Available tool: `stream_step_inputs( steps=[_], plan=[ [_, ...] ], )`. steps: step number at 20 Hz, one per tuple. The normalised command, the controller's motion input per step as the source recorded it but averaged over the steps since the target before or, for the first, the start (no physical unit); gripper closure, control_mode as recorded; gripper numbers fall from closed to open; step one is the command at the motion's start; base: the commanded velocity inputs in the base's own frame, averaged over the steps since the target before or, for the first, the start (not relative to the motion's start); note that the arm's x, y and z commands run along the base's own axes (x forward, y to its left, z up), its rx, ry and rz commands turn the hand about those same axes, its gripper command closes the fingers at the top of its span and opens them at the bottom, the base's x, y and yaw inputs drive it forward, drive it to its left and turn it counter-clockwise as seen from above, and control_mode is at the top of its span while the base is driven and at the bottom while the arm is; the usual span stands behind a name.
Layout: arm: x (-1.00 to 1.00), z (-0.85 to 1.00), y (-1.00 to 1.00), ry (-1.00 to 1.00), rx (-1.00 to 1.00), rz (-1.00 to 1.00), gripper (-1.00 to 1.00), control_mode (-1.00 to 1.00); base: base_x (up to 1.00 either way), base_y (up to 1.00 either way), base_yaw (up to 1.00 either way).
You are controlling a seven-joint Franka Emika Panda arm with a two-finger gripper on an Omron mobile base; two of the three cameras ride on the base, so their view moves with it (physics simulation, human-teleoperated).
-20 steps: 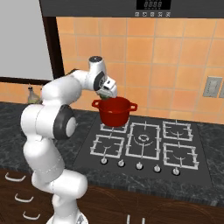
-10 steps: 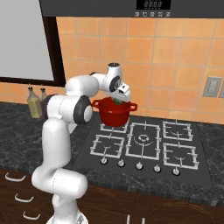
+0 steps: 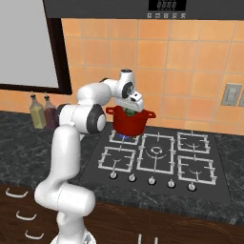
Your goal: Put the potato and avocado in the pot. Retrieve the spatula and lightly stir the vegetables in the pot.
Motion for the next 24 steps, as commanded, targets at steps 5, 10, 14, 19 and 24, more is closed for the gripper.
stream_step_inputs(
  steps=[5, 10, 14, 19, 24],
  plan=[
    [-0.44, -0.16, 0.00, 0.00, 0.03, 0.00, 1.00, -1.00, 0.00, 0.00, 0.00],
    [-0.27, -0.30, 0.01, 0.00, 0.02, 0.00, 1.00, -1.00, 0.00, 0.00, 0.00],
    [-0.24, -0.16, 0.01, -0.06, 0.02, 0.00, 1.00, -1.00, 0.00, 0.00, 0.00],
    [-0.23, -0.15, 0.08, -0.05, 0.00, 0.00, 1.00, -1.00, 0.00, 0.00, 0.00],
    [-0.20, -0.01, 0.03, -0.04, 0.00, 0.00, -1.00, -1.00, 0.00, 0.00, 0.00]
  ],
)
